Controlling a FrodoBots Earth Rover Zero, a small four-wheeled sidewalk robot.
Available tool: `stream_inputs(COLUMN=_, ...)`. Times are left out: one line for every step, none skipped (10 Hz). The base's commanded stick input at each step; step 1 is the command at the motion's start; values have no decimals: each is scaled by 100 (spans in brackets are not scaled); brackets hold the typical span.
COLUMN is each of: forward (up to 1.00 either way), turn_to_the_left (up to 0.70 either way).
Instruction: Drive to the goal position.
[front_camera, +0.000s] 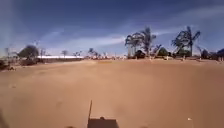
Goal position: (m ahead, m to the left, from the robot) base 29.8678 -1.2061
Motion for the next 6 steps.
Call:
stream_inputs(forward=70, turn_to_the_left=0)
stream_inputs(forward=70, turn_to_the_left=0)
stream_inputs(forward=70, turn_to_the_left=0)
stream_inputs(forward=70, turn_to_the_left=-5)
stream_inputs(forward=70, turn_to_the_left=-19)
stream_inputs(forward=70, turn_to_the_left=-33)
